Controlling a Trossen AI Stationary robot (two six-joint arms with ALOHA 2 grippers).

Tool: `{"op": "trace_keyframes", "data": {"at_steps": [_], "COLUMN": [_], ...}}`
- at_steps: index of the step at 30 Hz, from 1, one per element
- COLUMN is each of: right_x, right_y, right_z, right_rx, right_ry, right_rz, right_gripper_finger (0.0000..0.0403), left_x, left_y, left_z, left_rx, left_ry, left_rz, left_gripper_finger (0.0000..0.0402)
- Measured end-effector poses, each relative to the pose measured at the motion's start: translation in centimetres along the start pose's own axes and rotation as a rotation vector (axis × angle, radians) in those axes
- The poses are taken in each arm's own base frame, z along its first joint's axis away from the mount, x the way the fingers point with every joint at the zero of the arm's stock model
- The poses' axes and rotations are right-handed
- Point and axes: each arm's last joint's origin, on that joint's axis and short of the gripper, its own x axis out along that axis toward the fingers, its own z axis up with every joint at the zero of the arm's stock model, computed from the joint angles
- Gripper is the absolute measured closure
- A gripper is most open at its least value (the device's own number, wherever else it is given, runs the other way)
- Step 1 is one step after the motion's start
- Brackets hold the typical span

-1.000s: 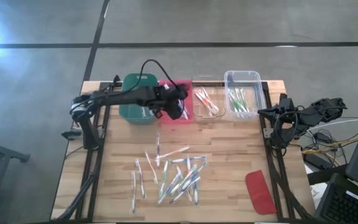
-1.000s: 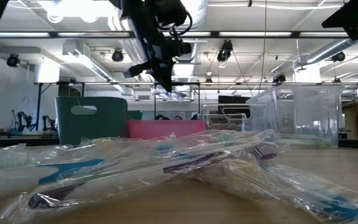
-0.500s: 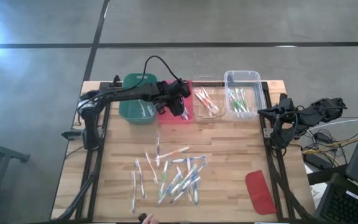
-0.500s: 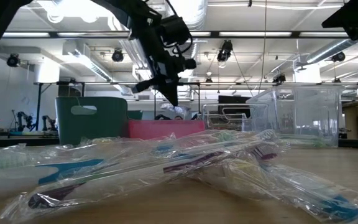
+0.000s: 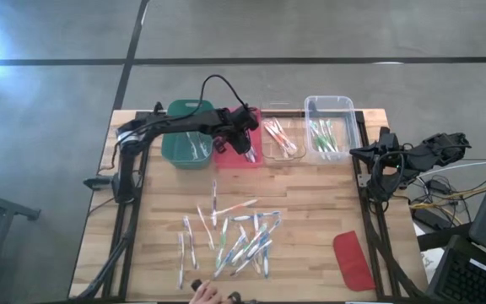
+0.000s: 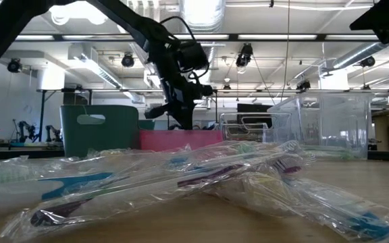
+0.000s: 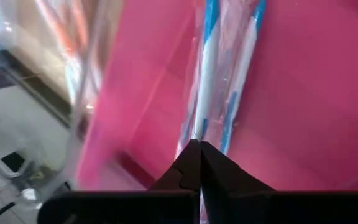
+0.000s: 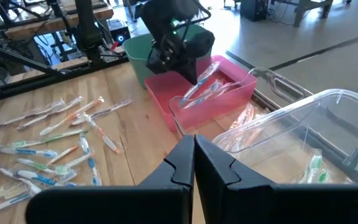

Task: Pick & Place Toothbrushes
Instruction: Put the blue toothbrush into the red bin, then put the violet toothbrush into the green bin

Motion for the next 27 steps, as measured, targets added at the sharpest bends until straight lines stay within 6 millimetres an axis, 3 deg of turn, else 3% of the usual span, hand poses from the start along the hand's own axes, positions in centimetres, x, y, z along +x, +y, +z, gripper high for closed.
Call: {"op": "trace_keyframes", "data": {"at_steps": [10, 17, 27], "right_x": [0.0, 0.0, 0.0], "right_y": [0.0, 0.0, 0.0], "right_z": [0.0, 0.0, 0.0], "right_rx": [0.000, 0.000, 0.000], "right_ry": [0.000, 0.000, 0.000], "right_rz": [0.000, 0.001, 0.001], "right_gripper_finger": [0.0394, 0.0394, 0.0394], "left_x": [2.1, 2.3, 2.0], "left_y": [-0.7, -0.8, -0.6], "left_z": [0.3, 0.4, 0.4], "left_rx": [0.008, -0.003, -0.041], "left_ry": [-0.016, -0.016, -0.006], "left_rz": [-0.054, -0.061, -0.052], "left_gripper_finger": [0.0399, 0.0397, 0.0332]}}
